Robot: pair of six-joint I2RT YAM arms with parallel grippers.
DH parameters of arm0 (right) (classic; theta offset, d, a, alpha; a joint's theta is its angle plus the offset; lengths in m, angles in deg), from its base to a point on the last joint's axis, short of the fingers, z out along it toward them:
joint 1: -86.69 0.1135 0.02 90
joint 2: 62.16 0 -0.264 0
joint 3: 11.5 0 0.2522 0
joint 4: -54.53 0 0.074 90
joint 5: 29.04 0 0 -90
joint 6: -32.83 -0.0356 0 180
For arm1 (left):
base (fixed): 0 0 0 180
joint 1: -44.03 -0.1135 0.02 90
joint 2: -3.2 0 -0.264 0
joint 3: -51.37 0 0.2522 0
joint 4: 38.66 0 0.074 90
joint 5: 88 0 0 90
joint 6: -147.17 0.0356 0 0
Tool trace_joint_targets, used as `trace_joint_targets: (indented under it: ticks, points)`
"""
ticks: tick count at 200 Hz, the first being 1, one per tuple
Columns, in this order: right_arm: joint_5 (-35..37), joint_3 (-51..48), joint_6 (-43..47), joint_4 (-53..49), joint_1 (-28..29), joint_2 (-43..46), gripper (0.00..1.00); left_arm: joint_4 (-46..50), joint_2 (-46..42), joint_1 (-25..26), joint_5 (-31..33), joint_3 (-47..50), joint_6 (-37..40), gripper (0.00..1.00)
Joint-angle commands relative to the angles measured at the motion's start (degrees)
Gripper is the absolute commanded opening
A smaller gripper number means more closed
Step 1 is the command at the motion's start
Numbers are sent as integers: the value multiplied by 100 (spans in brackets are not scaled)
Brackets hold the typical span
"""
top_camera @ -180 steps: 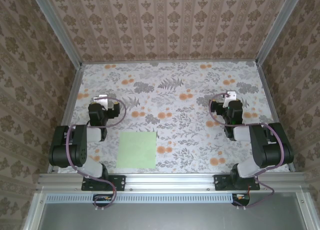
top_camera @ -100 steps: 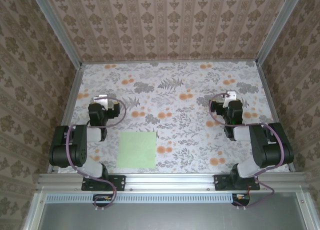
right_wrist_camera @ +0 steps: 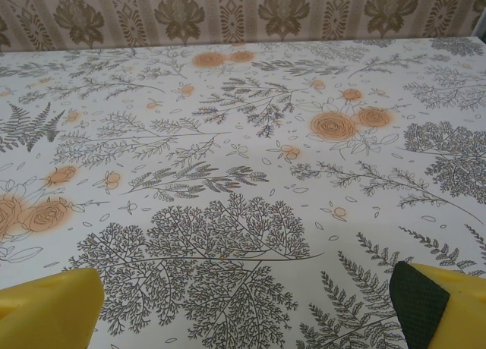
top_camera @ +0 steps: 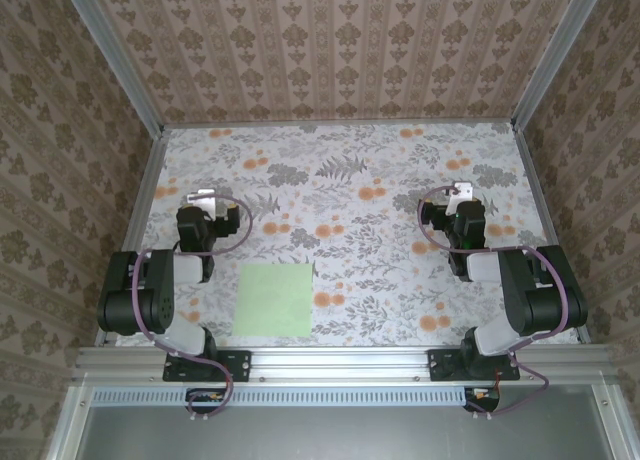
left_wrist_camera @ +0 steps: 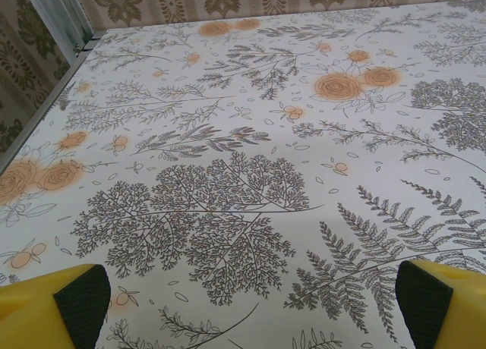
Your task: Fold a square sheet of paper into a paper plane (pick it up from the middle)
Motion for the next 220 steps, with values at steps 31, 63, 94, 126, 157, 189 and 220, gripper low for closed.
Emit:
trace_joint_targets:
  ticks: [31, 63, 94, 126, 157, 189, 220]
  points:
    - [606, 725, -233, -2319, 134, 1382, 100, 1203, -1117, -27, 1017, -133, -409, 100]
    - [916, 1508, -1023, -4184, 488, 1883, 100, 3668, -2032, -36, 1411, -1014, -1207, 100]
    - [847, 2622, -1414, -5957, 1185, 1575, 100, 5818, -2405, -40, 1451, -2123, -1968, 100]
    - [561, 3137, -1846, -6428, 2394, 1226, 100, 6815, -2462, -35, 988, -2823, -2079, 100]
    - [653, 3738, -1740, -6949, 3671, 438, 100, 7070, -2550, -45, 460, -3037, -2142, 100]
    - [823, 4371, -1375, -7401, 4757, -460, 100, 7489, -2595, -54, 453, -3308, -2072, 100]
    - [949, 5106, -934, -7867, 5544, -1419, 100, 7693, -2657, -137, 147, -3447, -2097, 100]
